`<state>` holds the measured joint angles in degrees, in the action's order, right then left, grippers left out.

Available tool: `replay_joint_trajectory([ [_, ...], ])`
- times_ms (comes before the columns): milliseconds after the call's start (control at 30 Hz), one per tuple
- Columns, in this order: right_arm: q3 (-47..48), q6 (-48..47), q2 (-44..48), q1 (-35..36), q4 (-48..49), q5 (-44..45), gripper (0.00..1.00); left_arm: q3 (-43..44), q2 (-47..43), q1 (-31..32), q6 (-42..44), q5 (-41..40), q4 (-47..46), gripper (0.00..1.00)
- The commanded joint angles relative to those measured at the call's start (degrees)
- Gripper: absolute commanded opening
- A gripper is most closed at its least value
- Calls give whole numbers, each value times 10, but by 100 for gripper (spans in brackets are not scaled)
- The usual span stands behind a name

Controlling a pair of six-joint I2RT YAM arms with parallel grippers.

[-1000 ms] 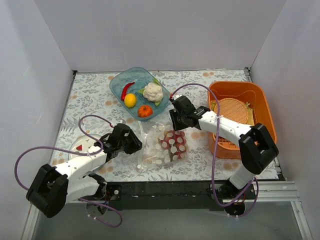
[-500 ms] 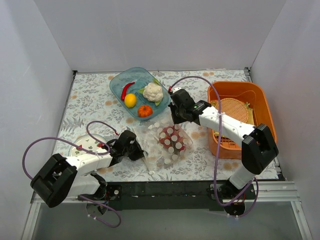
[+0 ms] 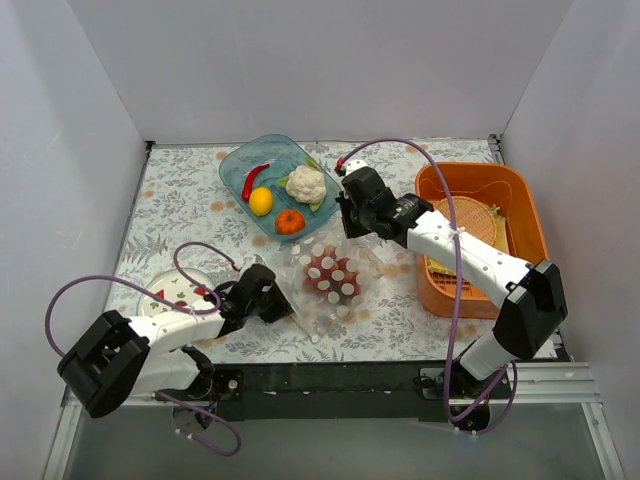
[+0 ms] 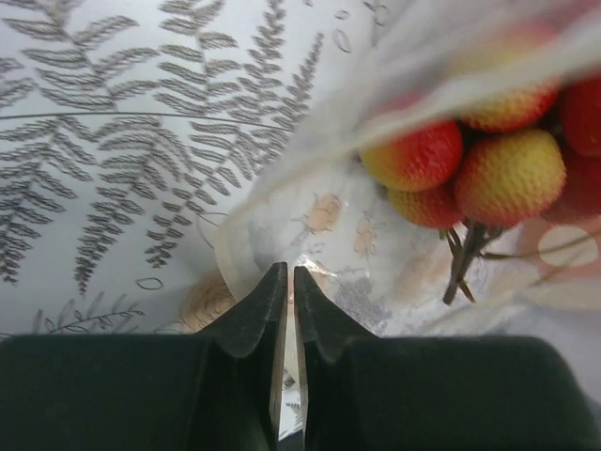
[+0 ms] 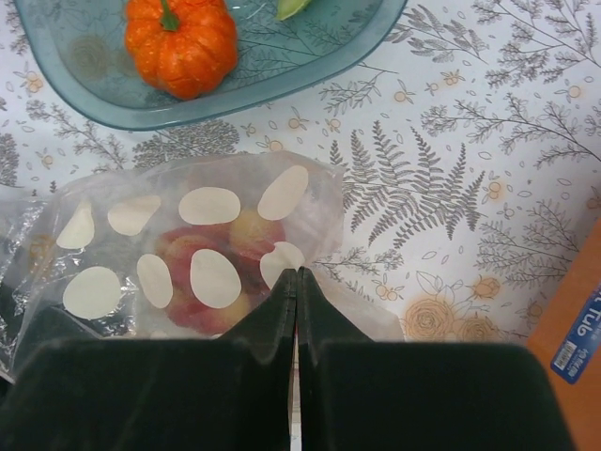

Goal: Open the zip-top bag and remove the fake food

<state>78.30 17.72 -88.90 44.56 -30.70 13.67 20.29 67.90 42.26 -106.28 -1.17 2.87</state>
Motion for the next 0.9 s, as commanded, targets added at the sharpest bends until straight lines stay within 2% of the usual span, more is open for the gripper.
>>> replay_joint_trajectory([
  [0,19,-10,-11,-2,-8,54,1,11,-49,12,24,-3,1,11],
  [33,18,-9,-15,-2,-9,57,1,12,-52,14,33,3,-3,14],
  [67,17,-8,-23,-2,-11,58,6,15,-57,16,35,7,-6,16],
  [100,18,-5,-25,-2,-15,58,21,16,-59,17,40,11,-16,20],
  [200,19,-2,-21,-2,-23,58,49,16,-60,19,42,42,-47,24],
  [300,18,0,-1,1,-43,68,56,7,-48,20,39,58,-83,28],
  [400,-10,11,35,13,-48,63,55,-10,-28,21,26,74,-137,33],
  [567,-112,53,95,49,-30,54,52,-46,-1,21,0,94,-215,41],
  [733,-182,71,128,54,22,40,56,-59,33,21,-8,106,-281,41],
  [867,-189,74,103,54,23,41,55,-60,39,23,-6,108,-299,41],
])
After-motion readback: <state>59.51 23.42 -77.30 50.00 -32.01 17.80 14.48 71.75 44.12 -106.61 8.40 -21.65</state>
